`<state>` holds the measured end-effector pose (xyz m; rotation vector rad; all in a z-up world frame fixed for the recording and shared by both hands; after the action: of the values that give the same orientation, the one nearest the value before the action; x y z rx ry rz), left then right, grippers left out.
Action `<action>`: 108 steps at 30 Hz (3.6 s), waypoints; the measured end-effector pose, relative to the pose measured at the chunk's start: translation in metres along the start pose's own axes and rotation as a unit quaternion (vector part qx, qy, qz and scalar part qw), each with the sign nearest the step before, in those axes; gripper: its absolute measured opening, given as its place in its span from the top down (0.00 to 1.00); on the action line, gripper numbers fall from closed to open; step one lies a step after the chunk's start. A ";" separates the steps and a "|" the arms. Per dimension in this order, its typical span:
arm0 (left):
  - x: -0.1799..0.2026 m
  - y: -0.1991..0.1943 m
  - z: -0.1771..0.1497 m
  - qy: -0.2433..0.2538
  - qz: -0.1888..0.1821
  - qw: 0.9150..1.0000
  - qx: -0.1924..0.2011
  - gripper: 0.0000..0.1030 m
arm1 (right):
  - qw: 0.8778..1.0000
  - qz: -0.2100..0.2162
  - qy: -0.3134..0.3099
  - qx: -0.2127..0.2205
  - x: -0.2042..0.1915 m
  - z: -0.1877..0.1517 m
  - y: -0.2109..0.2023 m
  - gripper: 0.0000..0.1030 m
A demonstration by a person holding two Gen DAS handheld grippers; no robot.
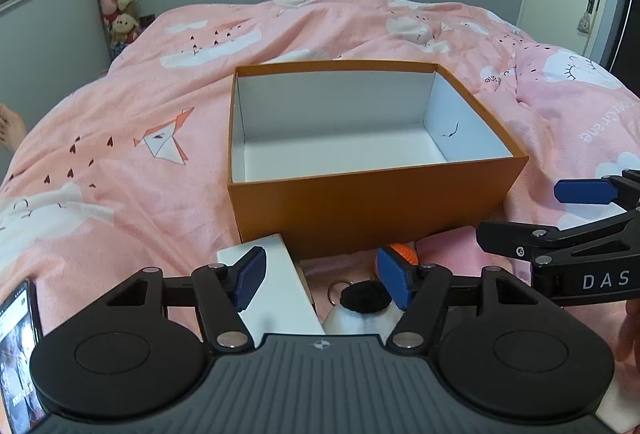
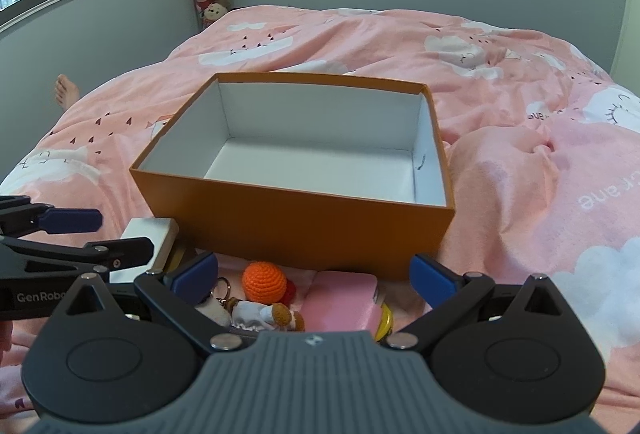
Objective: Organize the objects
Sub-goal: 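Grasp the white box with the left tool while the right tool grasps the gold box, then lower the white box into the orange box with the left tool while the right carries the gold box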
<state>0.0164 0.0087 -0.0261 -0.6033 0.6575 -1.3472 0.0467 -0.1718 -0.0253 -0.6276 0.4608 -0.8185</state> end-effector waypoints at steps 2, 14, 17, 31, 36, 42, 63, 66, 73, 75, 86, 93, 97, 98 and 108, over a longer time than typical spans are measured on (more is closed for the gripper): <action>-0.002 0.002 0.000 -0.004 0.000 1.000 -0.006 0.27 | 1.000 0.007 -0.005 0.004 -0.001 0.002 0.001 0.01; -0.019 0.017 0.002 -0.012 0.004 0.999 -0.052 0.27 | 0.997 0.057 -0.022 -0.038 -0.008 0.021 0.026 0.01; -0.034 0.027 0.002 -0.042 -0.017 0.995 -0.087 0.27 | 0.996 0.071 -0.021 -0.052 -0.009 0.027 0.034 0.06; -0.053 0.085 -0.010 -0.118 -0.038 0.965 -0.232 0.20 | 0.986 0.109 -0.055 -0.116 -0.019 0.031 0.085 0.39; -0.051 0.093 -0.011 -0.105 -0.036 0.963 -0.245 0.26 | 0.982 0.127 -0.047 -0.133 -0.019 0.031 0.099 0.42; -0.061 0.077 -0.010 -0.105 -0.042 0.967 -0.229 0.27 | 0.973 0.166 -0.018 -0.160 -0.021 0.030 0.111 0.44; -0.127 0.048 0.010 -0.157 -0.014 0.976 -0.148 0.28 | 0.945 0.200 0.009 -0.257 -0.100 0.015 0.183 0.27; -0.129 0.050 0.009 -0.159 -0.022 0.976 -0.146 0.28 | 0.946 0.193 0.009 -0.259 -0.101 0.014 0.188 0.31; -0.127 0.042 0.012 -0.151 -0.029 0.980 -0.127 0.29 | 0.951 0.199 0.011 -0.238 -0.093 0.021 0.173 0.33; -0.125 0.036 0.015 -0.146 -0.032 0.982 -0.118 0.29 | 0.953 0.204 0.011 -0.222 -0.088 0.027 0.161 0.34; -0.092 -0.004 0.075 -0.076 -0.086 0.992 -0.052 0.29 | 0.967 0.227 0.010 -0.114 -0.048 0.076 0.064 0.35; -0.051 0.018 0.141 -0.015 -0.118 0.993 -0.023 0.29 | 0.981 0.191 0.040 -0.022 0.005 0.116 0.030 0.35; -0.025 0.071 0.160 0.010 -0.109 0.992 -0.060 0.29 | 0.983 0.167 0.069 -0.010 0.034 0.126 0.048 0.35; -0.021 0.086 0.159 0.014 -0.103 0.992 -0.076 0.29 | 0.984 0.162 0.071 -0.011 0.040 0.127 0.055 0.35; 0.012 0.181 0.125 0.102 -0.019 0.976 -0.193 0.29 | 0.982 0.143 0.100 -0.066 0.077 0.116 0.118 0.35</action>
<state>0.2309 0.0228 -0.0741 -0.7952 1.0952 -1.3375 0.2252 -0.1319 -0.0311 -0.5873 0.7761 -0.5817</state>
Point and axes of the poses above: each gripper's, at about its wrist camera, not at the fingertips, and y roughly the way its jaws point, x to its right, z to its top, the point moved 2 cm from there along y, roughly the way its jaws point, and after that the axes turned 8 degrees about z, right-handed, at the moved point
